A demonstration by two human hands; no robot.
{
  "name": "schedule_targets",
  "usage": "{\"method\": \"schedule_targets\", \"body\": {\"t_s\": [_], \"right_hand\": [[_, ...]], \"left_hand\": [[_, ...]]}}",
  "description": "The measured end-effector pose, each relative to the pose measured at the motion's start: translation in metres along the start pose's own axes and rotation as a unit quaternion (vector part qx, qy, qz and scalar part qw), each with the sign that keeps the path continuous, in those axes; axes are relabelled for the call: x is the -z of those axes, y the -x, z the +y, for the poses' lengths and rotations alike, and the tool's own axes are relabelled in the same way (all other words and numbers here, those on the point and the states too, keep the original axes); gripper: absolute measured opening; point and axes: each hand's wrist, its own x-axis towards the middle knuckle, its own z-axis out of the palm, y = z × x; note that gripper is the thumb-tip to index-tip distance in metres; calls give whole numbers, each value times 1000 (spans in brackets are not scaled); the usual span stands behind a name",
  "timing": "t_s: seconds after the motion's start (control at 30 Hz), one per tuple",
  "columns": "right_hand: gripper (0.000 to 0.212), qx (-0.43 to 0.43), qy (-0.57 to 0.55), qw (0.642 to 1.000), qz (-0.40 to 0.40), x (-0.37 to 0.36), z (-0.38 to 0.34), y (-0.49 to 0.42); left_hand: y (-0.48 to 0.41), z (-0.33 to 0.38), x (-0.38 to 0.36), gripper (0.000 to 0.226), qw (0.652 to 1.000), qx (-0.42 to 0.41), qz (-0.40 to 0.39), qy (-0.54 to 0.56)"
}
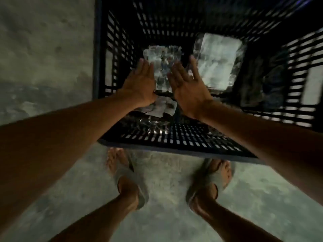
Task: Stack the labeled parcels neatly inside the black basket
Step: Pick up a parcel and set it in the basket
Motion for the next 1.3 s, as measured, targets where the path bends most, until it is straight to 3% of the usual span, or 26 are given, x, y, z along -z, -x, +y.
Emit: {"method": "schedule_targets", "body": {"t_s": [0.1, 0.23, 0.5, 0.6, 0.7, 0.83, 0.93, 1.03, 1.1, 1.13, 1.2, 1.3], "right_hand": [[75, -45, 116, 992, 24, -38, -7, -33], [81, -67, 197, 978, -8, -65, -17, -53], [63, 5, 274, 962, -8, -72, -28, -64], [66, 32, 235, 971, -25, -65, -18, -65], [65, 67, 109, 992, -22, -39, 16, -64], [51, 78, -128, 989, -11, 13, 57, -38], [42, 59, -363, 930, 16, 27, 79, -19], [44, -44, -634, 771, 34, 38, 99, -6], [28, -98, -729, 675, 54, 43, 108, -3], [34, -126, -750, 647, 56, 44, 107, -3], [47, -142, -764, 627, 52, 40, 104, -3], [42, -122, -756, 641, 57, 32, 93, -9]], "left_hand": [[-35, -9, -28, 112, 998, 3, -15, -60], [-48, -18, -45, 116, 995, -5, -57, -78], [-61, -6, -60, 92, 992, 10, -7, -128], [-57, -4, -60, 100, 992, 2, -19, -127], [-51, -11, -40, 103, 1000, -1, 0, -17], [-26, -20, 11, 54, 990, -26, 106, 88], [-6, -35, 50, 37, 975, -37, 152, 159], [6, -45, 68, 48, 912, -16, 190, 363], [8, -43, 70, 63, 860, 1, 179, 478], [12, -38, 69, 66, 838, 8, 154, 523], [18, -29, 68, 66, 805, 24, 129, 578], [15, -21, 64, 64, 772, 78, 144, 614]]}}
